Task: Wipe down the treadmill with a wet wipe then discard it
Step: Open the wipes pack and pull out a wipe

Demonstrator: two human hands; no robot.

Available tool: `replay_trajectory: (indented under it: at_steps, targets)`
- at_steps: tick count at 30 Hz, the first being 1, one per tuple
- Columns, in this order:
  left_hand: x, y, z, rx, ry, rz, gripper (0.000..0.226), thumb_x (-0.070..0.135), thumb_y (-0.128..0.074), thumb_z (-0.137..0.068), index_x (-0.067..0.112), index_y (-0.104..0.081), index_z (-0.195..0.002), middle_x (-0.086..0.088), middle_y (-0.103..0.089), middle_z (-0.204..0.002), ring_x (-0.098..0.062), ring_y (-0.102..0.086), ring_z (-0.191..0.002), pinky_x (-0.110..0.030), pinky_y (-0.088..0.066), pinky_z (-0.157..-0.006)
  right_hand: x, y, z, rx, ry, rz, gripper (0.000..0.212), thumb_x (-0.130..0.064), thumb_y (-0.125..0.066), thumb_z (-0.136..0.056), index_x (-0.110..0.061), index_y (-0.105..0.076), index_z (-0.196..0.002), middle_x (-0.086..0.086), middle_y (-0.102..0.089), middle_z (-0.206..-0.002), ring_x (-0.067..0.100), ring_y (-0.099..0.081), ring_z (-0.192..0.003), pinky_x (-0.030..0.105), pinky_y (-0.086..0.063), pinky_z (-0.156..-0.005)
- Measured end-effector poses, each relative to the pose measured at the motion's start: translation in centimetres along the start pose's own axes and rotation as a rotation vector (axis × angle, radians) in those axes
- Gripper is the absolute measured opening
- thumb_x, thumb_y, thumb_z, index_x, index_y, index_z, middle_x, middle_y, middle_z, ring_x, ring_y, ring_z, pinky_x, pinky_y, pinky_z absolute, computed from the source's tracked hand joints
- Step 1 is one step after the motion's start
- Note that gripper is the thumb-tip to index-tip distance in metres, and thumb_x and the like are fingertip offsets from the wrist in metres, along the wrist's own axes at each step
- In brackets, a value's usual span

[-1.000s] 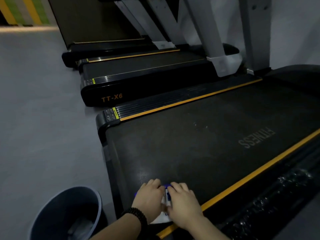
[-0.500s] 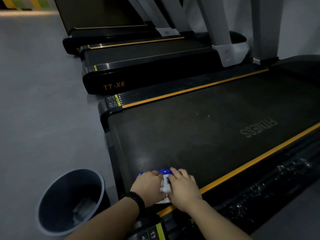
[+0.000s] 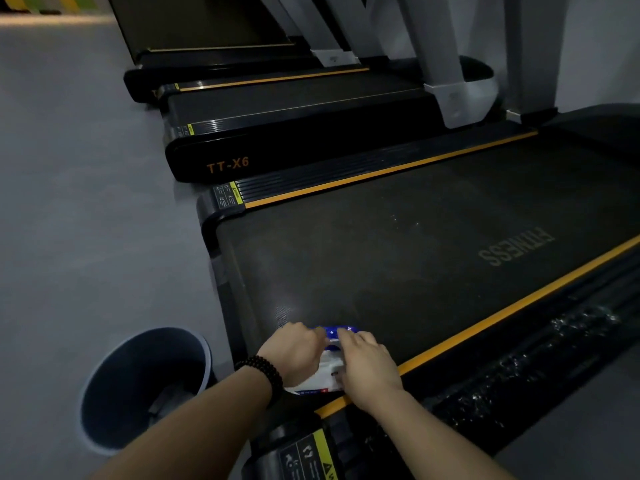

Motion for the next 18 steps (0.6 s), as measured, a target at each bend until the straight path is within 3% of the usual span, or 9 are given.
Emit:
replay_trajectory:
  at_steps: [2, 4, 6, 8, 11, 15, 18]
  targets:
    - [-0.4, -0.2, -0.7, 0.069, 0.133, 0.163, 0.026, 0.033, -0.034, -0.103, 0.017, -0.053, -0.096, -0.007, -0.066, -0.080, -0.026, -0.058, -0.067, -0.043, -0.049, -0.064, 0.0, -0.1, 0.1, 0.015, -0.017, -0.013, 0.082, -0.025, -0.064, -0.090, -0.017, -0.015, -0.155, 0.005, -0.047, -0.146, 0.024, -0.039, -0.134, 0.038, -0.037, -0.106]
    - [-0.7, -0.2, -1.2, 0.118, 0.232, 0.266, 0.019, 0.030, -0.037, -0.103, 0.018, -0.052, -0.105, -0.005, -0.065, -0.083, -0.021, -0.060, -0.069, -0.043, -0.053, -0.067, 0.0, -0.5, 0.1, 0.024, 0.001, 0.021, 0.080, -0.029, -0.062, -0.090, -0.017, -0.016, -0.155, 0.004, -0.047, -0.147, 0.023, -0.037, -0.136, 0.039, -0.035, -0.108]
    - [-0.7, -0.2, -1.6, 0.141, 0.266, 0.276, 0.013, 0.016, -0.045, -0.099, 0.022, -0.047, -0.110, -0.001, -0.064, -0.091, -0.017, -0.059, -0.074, -0.039, -0.055, -0.068, -0.2, -0.6, 0.2, 0.035, 0.036, 0.057, 0.064, -0.034, -0.056, -0.094, -0.019, -0.030, -0.150, 0.002, -0.045, -0.147, 0.024, -0.036, -0.137, 0.041, -0.032, -0.111]
    - [-0.9, -0.1, -1.9, 0.180, 0.289, 0.293, 0.030, 0.001, -0.054, -0.090, 0.025, -0.043, -0.106, 0.003, -0.061, -0.094, -0.014, -0.056, -0.075, -0.034, -0.053, -0.067, -0.4, -0.5, 0.2, 0.058, 0.105, 0.093, 0.046, -0.034, -0.053, -0.095, -0.020, -0.047, -0.138, 0.003, -0.047, -0.141, 0.025, -0.038, -0.132, 0.042, -0.033, -0.109]
    - [-1.4, 0.0, -2.0, 0.214, 0.268, 0.267, 0.035, -0.005, -0.055, -0.084, 0.025, -0.043, -0.097, 0.005, -0.054, -0.097, -0.014, -0.052, -0.077, -0.027, -0.045, -0.066, -1.3, -0.4, -0.1, 0.057, 0.171, 0.085, 0.032, -0.033, -0.048, -0.094, -0.016, -0.064, -0.117, 0.004, -0.048, -0.129, 0.024, -0.039, -0.123, 0.042, -0.034, -0.104]
    - [-2.4, -1.1, -1.5, 0.157, 0.174, 0.266, 0.035, 0.011, -0.060, -0.090, 0.027, -0.055, -0.121, 0.008, -0.050, -0.134, -0.013, -0.049, -0.117, -0.025, -0.043, -0.093, -2.3, -1.1, -1.1, 0.046, 0.124, 0.050, 0.028, -0.024, -0.049, -0.095, -0.013, -0.067, -0.114, 0.004, -0.052, -0.124, 0.024, -0.043, -0.117, 0.038, -0.039, -0.098]
    - [-3.4, -2.0, -1.2, 0.011, 0.134, 0.305, 0.057, 0.030, -0.068, -0.085, 0.030, -0.045, -0.138, 0.007, -0.024, -0.158, -0.016, -0.022, -0.142, -0.036, -0.034, -0.111, -2.6, -1.2, -1.8, 0.014, 0.066, 0.097, 0.027, -0.016, -0.054, -0.095, -0.012, -0.064, -0.120, 0.005, -0.053, -0.126, 0.024, -0.044, -0.119, 0.036, -0.044, -0.088]
Point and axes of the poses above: each hand's wrist, its own z-axis away from the middle knuckle, its own y-axis out of the back of the hand, x = y × z, the point moved 1 cm from there along -z, towards the middle knuckle
